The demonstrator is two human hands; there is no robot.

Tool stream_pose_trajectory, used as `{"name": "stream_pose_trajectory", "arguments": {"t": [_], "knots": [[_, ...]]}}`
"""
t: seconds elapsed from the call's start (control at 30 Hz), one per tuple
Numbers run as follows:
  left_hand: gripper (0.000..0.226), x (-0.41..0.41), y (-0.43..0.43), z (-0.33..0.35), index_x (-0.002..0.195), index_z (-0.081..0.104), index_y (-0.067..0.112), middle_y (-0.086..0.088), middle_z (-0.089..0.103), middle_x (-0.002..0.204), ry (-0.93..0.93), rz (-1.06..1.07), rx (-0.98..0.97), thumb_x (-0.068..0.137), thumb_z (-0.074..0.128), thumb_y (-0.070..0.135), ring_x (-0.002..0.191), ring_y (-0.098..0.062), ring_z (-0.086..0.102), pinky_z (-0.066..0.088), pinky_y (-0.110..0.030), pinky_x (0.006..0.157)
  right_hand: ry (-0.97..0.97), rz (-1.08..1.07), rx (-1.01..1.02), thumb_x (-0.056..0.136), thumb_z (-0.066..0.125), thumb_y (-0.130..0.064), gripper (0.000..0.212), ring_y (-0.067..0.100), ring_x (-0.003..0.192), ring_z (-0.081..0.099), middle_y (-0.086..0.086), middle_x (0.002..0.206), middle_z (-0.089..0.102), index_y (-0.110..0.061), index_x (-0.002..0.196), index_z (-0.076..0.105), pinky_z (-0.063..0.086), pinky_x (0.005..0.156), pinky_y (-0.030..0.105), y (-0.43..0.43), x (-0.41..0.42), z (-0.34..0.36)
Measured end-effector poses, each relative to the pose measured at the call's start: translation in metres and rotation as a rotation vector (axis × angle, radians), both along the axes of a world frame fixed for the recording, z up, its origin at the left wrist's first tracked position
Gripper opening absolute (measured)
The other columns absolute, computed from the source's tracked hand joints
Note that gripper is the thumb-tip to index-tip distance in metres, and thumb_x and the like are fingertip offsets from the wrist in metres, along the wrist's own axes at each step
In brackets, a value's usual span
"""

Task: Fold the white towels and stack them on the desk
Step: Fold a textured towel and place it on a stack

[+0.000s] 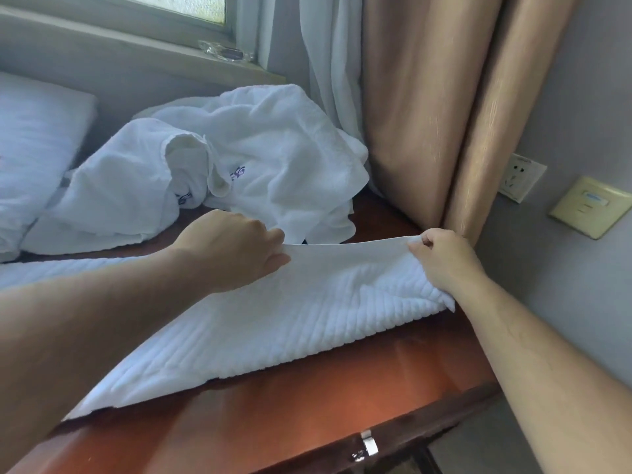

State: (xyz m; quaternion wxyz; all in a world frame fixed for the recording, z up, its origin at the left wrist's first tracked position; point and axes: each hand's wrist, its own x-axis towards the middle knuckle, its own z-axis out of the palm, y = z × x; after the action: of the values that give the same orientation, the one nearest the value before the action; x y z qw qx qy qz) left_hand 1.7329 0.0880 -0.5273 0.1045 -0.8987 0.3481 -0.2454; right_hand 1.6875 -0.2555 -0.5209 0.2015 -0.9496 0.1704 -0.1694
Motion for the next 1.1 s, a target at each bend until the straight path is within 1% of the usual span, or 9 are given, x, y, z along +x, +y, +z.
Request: {"name": "stream_pose_trajectory", "arguments": {"t": [0.13,0.33,0.43,0.5,0.6,0.67,0.77,0.97,1.1], "knots": [[0.043,0.006,-0.001,-0.007,0.096,0.046,0.028,0.006,0.047,0.071,0.065,0.019,-0.011,0.1,0.02,0.063,0.062,-0.025,0.042,0.032,-0.031,0.055,0.167,0.059,-0.155,0.099,0.056,-0.037,0.032,0.018,0.057,0.05,0.002,0.065,0.057,-0.019,0.073,0.059,0.04,0.052,0.033,-0.004,0.017,0.01],[0.041,-0.002,-0.001,-0.019,0.095,0.039,0.029,0.007,0.049,0.072,0.181,0.054,-0.149,0.097,0.02,0.065,0.064,-0.023,0.054,0.033,-0.031,0.051,0.399,0.041,-0.221,0.096,0.063,-0.036,0.025,0.019,0.063,0.06,0.002,0.074,0.068,-0.017,0.082,0.068,0.043,0.053,0.031,0.008,0.022,0.02],[0.04,-0.014,0.004,-0.023,0.116,0.045,0.029,0.009,0.057,0.097,0.22,0.102,-0.208,0.099,0.026,0.059,0.089,-0.02,0.06,0.045,-0.035,0.068,0.291,-0.024,-0.201,0.094,0.062,-0.039,0.025,0.027,0.074,0.068,0.008,0.083,0.072,-0.016,0.088,0.069,0.054,0.061,0.041,0.015,0.01,0.009],[0.042,-0.026,0.005,-0.021,0.13,0.047,0.029,0.007,0.057,0.116,0.161,0.068,-0.233,0.099,0.032,0.053,0.107,-0.021,0.053,0.044,-0.037,0.086,0.148,-0.063,-0.067,0.092,0.06,-0.048,0.029,0.021,0.077,0.067,0.0,0.086,0.07,-0.021,0.099,0.067,0.053,0.064,0.039,0.015,-0.003,0.005],[0.043,-0.053,-0.01,-0.01,0.133,0.054,0.035,0.008,0.053,0.126,0.259,-0.125,-0.376,0.098,0.035,0.051,0.116,-0.019,0.046,0.039,-0.036,0.095,-0.084,-0.128,0.143,0.085,0.057,-0.065,0.05,0.013,0.095,0.064,-0.012,0.098,0.067,-0.028,0.119,0.061,0.05,0.073,0.032,0.012,-0.038,-0.001],[0.05,-0.071,-0.027,-0.01,0.132,0.054,0.043,0.015,0.048,0.131,0.466,-0.233,-0.391,0.096,0.024,0.061,0.121,-0.01,0.041,0.035,-0.03,0.101,-0.207,-0.062,0.244,0.076,0.058,-0.073,0.055,-0.001,0.096,0.061,-0.019,0.095,0.065,-0.032,0.112,0.061,0.045,0.073,0.021,0.008,-0.071,-0.015],[0.064,-0.086,-0.045,-0.02,0.143,0.043,0.046,0.018,0.039,0.147,0.701,-0.247,-0.392,0.092,0.015,0.073,0.136,-0.006,0.029,0.026,-0.031,0.113,-0.154,0.045,0.199,0.07,0.072,-0.07,0.043,-0.007,0.099,0.058,-0.024,0.101,0.064,-0.04,0.098,0.059,0.042,0.077,0.017,0.0,-0.111,-0.039],[0.068,-0.087,-0.049,-0.037,0.151,0.026,0.049,0.017,0.021,0.16,0.638,-0.216,-0.273,0.09,0.012,0.075,0.149,-0.01,0.011,0.009,-0.032,0.119,-0.215,0.044,0.058,0.081,0.078,-0.049,0.026,0.003,0.095,0.061,-0.024,0.094,0.066,-0.034,0.07,0.06,0.045,0.078,0.025,-0.016,-0.112,-0.049],[0.073,-0.086,-0.048,-0.039,0.151,0.024,0.05,0.018,0.02,0.161,0.641,-0.214,-0.266,0.086,0.007,0.078,0.149,-0.01,0.01,0.007,-0.031,0.118,-0.197,0.112,0.131,0.084,0.064,-0.061,0.017,0.004,0.092,0.059,-0.025,0.095,0.064,-0.044,0.082,0.061,0.041,0.075,0.026,-0.03,-0.103,-0.041]]}}
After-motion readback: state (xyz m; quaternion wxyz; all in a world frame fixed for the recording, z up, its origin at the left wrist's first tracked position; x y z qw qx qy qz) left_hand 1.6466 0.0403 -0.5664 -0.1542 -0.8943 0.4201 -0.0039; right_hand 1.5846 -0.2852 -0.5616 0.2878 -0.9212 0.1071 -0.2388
